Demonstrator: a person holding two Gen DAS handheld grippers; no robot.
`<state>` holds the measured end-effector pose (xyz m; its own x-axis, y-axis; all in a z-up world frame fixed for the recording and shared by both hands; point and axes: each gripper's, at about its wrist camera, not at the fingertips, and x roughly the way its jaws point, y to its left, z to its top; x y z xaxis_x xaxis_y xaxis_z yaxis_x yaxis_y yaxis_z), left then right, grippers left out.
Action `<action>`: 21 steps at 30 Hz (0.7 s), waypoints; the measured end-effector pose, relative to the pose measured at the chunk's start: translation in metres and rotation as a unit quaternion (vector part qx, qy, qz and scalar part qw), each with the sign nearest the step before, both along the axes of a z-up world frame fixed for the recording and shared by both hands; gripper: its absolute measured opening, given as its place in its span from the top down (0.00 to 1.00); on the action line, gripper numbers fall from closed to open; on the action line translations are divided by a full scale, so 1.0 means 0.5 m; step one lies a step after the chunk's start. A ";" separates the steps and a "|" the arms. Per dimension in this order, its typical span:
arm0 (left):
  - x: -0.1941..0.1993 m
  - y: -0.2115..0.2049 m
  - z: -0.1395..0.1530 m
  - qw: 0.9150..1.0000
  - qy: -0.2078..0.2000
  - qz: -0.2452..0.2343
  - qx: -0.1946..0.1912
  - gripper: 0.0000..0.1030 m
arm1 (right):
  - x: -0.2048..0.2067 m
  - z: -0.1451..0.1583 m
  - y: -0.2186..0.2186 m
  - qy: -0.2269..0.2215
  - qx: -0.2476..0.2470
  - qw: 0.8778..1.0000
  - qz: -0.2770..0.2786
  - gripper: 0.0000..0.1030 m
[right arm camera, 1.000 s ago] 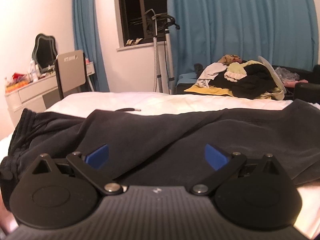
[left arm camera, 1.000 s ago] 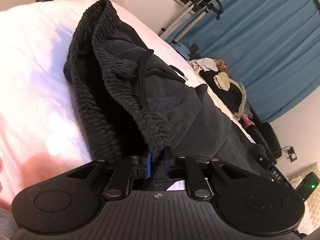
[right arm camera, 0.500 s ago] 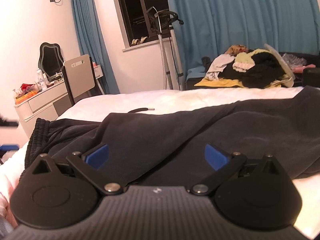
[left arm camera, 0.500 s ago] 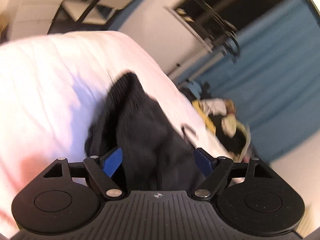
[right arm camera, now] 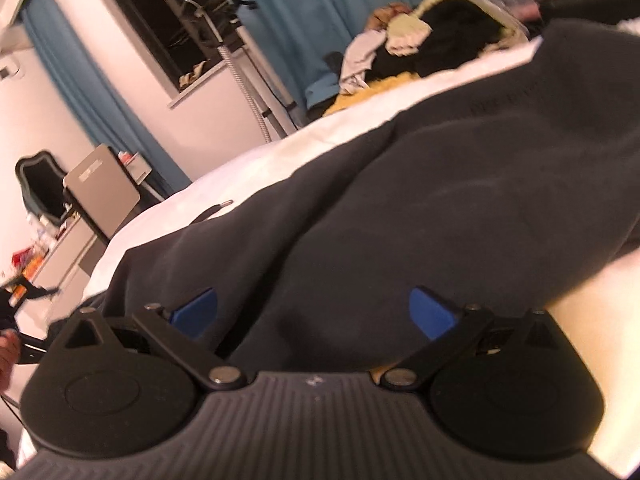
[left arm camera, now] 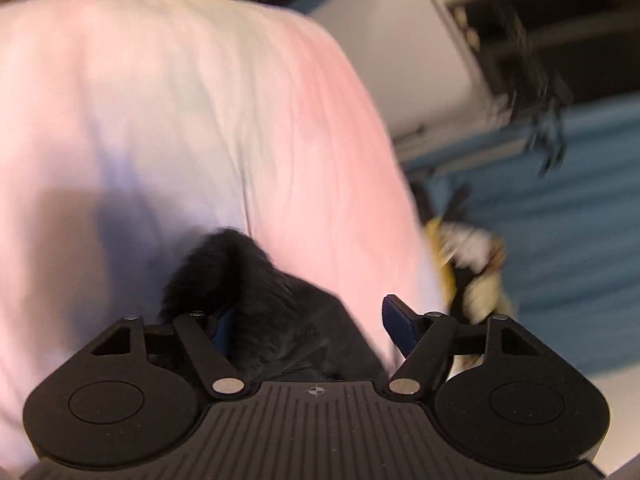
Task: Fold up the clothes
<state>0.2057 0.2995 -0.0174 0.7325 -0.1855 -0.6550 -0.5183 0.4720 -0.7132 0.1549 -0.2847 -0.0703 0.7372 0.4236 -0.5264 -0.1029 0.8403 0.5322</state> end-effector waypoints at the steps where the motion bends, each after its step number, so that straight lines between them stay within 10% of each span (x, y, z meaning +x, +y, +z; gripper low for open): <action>1: 0.017 -0.010 0.003 1.000 0.016 0.000 0.017 0.49 | 0.002 -0.002 0.000 0.003 0.002 1.000 -0.001 0.00; 4: 0.039 -0.025 0.041 0.998 0.012 0.017 0.066 0.89 | -0.004 -0.004 0.000 0.007 0.006 1.000 -0.001 0.00; 15: 0.184 -0.062 0.310 0.982 -0.112 -0.017 0.148 0.90 | -0.034 0.018 -0.050 -0.031 0.013 0.997 -0.064 0.00; 21: 0.281 -0.087 0.145 0.983 -0.062 -0.015 0.173 0.89 | -0.005 -0.003 -0.042 -0.041 -0.016 0.997 -0.071 0.00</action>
<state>0.3464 0.2559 0.0551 0.8084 0.0103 -0.5886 -0.4198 0.7111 -0.5640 0.1525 -0.3059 -0.0715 0.8294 0.2954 -0.4741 -0.0231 0.8661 0.4993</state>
